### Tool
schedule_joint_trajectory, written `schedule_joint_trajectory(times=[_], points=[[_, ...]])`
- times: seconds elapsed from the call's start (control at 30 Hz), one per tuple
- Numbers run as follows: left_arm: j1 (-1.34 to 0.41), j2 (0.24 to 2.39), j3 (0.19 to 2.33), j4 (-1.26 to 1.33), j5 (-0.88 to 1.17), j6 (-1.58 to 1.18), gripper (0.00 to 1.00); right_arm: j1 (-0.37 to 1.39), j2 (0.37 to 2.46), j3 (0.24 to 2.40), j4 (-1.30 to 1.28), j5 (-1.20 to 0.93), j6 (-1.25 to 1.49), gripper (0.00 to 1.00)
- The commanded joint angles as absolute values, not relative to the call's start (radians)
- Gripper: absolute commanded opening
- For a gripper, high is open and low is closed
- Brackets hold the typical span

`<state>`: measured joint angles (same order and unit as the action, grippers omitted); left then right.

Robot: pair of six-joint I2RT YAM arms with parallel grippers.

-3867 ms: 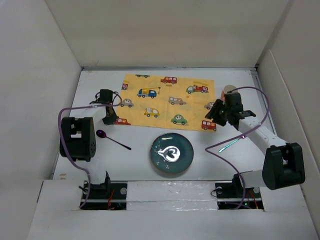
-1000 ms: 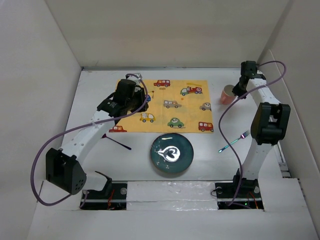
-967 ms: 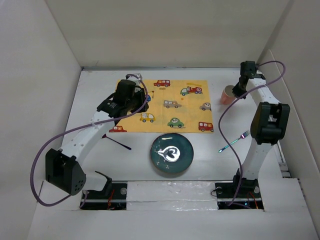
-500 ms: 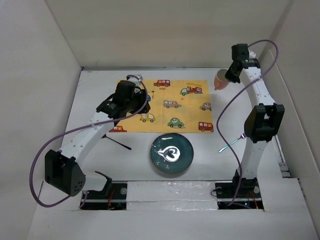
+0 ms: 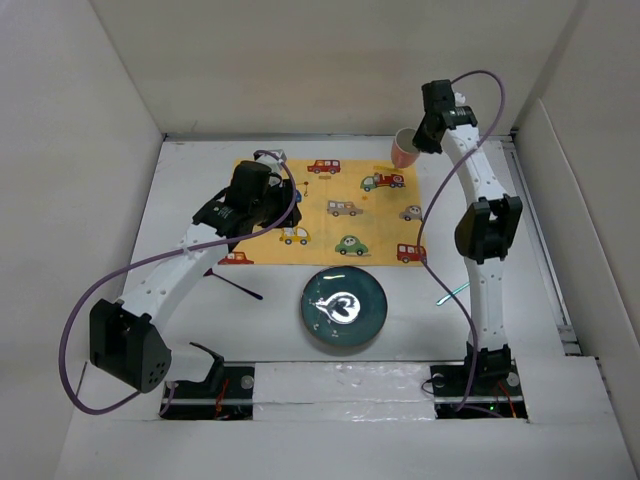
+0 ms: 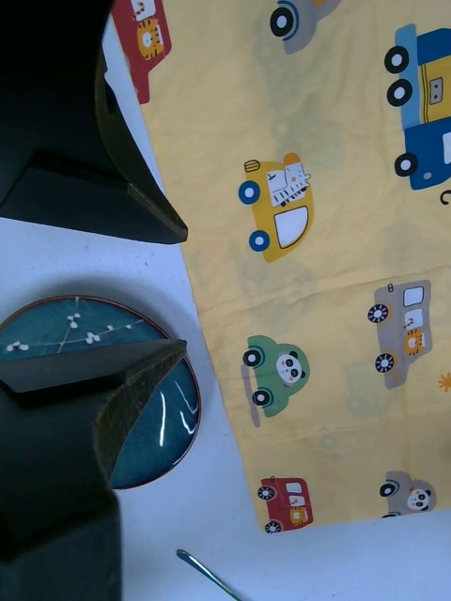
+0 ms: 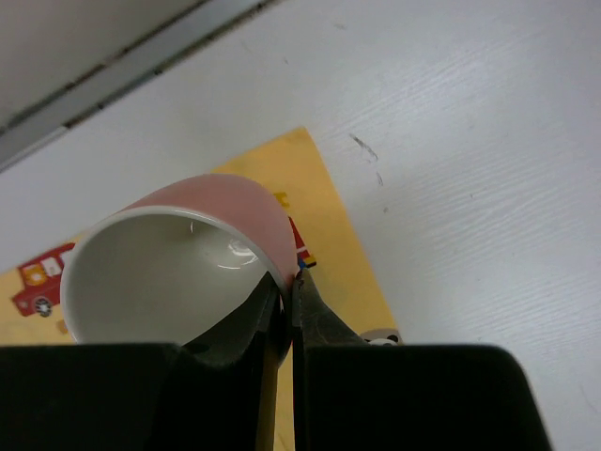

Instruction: Set the dinner table for one person

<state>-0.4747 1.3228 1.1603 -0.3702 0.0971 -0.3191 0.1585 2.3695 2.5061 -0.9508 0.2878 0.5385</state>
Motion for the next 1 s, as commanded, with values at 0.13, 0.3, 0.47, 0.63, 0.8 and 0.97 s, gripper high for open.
schedule_joint_trajectory(times=[0.13, 0.3, 0.47, 0.63, 0.8, 0.97], points=[[-0.474, 1.328, 1.186, -0.368, 0.091, -0.314, 0.43, 0.158, 2.385, 2.572, -0.926, 0.268, 0.554, 0.00], [-0.474, 1.342, 1.184, -0.359, 0.087, -0.321, 0.42, 0.158, 2.404, 2.523, -0.911, 0.265, 0.555, 0.00], [-0.474, 1.348, 1.175, -0.350, 0.089, -0.331, 0.42, 0.158, 2.428, 2.508, -0.908, 0.268, 0.555, 0.00], [-0.474, 1.353, 1.166, -0.344, 0.086, -0.337, 0.42, 0.158, 2.454, 2.508, -0.904, 0.270, 0.563, 0.00], [-0.474, 1.351, 1.164, -0.341, 0.081, -0.345, 0.42, 0.158, 2.445, 2.497, -0.887, 0.273, 0.568, 0.19], [-0.474, 1.350, 1.163, -0.336, 0.083, -0.351, 0.42, 0.149, 2.415, 2.496, -0.871, 0.249, 0.575, 0.43]])
